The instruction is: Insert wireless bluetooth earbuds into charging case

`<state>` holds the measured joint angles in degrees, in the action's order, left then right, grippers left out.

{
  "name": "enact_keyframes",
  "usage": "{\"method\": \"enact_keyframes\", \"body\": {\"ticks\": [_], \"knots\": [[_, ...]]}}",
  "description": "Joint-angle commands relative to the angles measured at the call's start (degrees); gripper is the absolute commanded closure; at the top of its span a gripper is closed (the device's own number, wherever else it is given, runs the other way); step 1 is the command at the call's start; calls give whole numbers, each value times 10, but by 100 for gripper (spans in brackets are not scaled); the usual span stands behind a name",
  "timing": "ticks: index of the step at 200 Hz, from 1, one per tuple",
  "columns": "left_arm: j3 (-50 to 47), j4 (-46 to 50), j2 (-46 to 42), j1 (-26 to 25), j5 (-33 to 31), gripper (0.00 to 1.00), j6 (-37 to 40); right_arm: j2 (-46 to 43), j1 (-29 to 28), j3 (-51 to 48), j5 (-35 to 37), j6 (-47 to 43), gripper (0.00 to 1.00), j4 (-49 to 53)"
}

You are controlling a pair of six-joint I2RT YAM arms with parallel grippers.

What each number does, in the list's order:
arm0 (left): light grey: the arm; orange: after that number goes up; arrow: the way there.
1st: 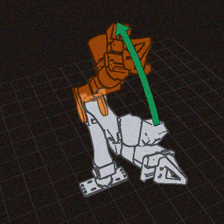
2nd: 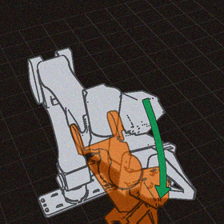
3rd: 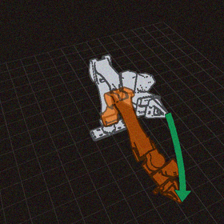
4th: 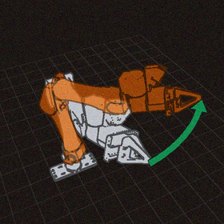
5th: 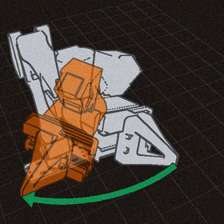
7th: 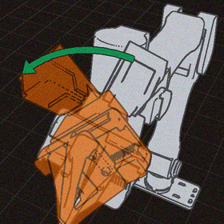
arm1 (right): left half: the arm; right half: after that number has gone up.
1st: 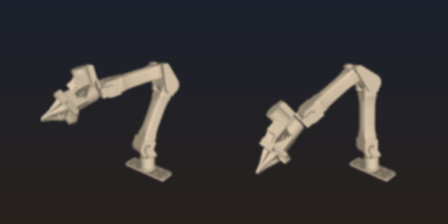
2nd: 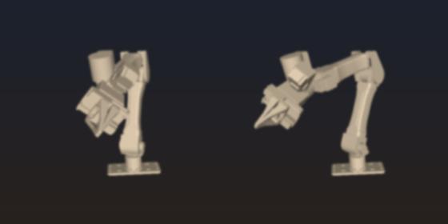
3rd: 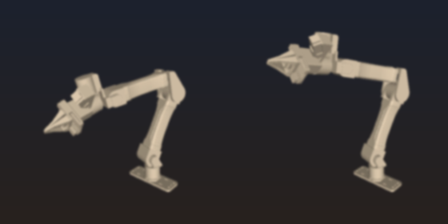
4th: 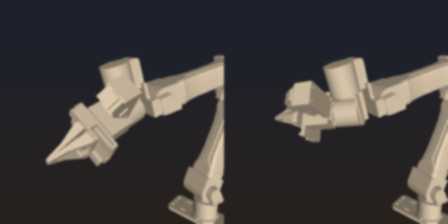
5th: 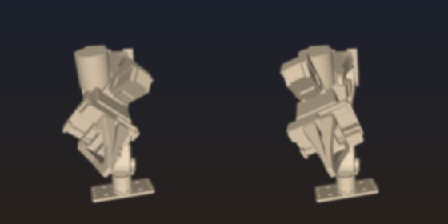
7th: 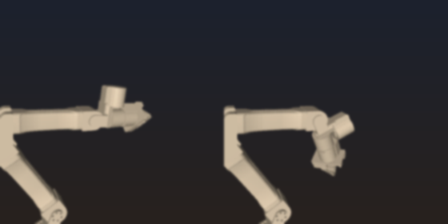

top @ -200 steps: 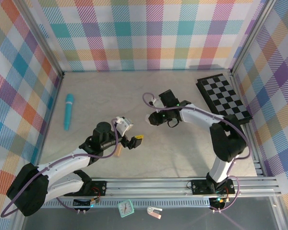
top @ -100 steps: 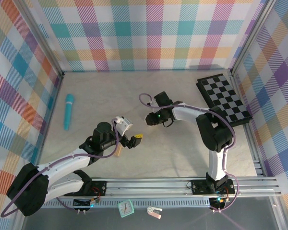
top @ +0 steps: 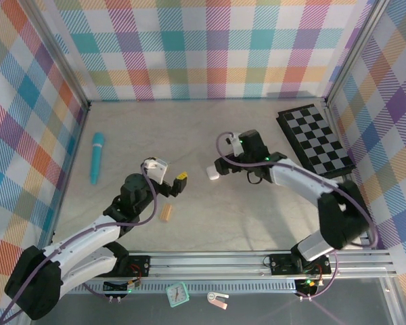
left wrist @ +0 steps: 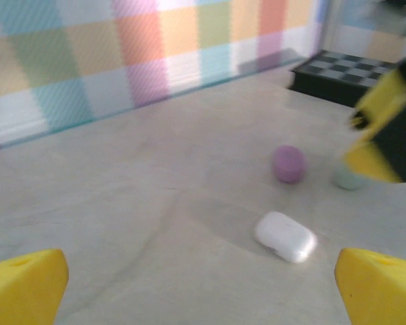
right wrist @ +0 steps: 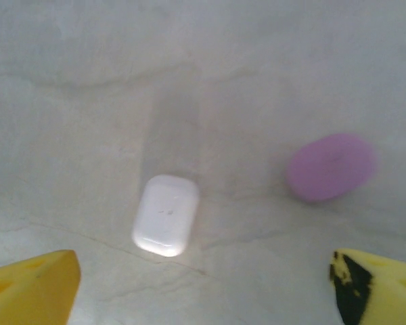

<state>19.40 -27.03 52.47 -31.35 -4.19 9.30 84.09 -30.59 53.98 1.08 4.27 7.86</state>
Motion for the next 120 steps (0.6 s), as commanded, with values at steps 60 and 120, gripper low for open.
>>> {"method": "enact_keyframes", "body": {"ticks": [60, 120], "knots": [[-67, -151, 83, 178, -49, 0, -27, -148, 179, -243, 107, -60, 1, -263], [-50, -298, 273, 240, 4, 0, -32, -75, 257, -308, 60, -37, 1, -445]]}}
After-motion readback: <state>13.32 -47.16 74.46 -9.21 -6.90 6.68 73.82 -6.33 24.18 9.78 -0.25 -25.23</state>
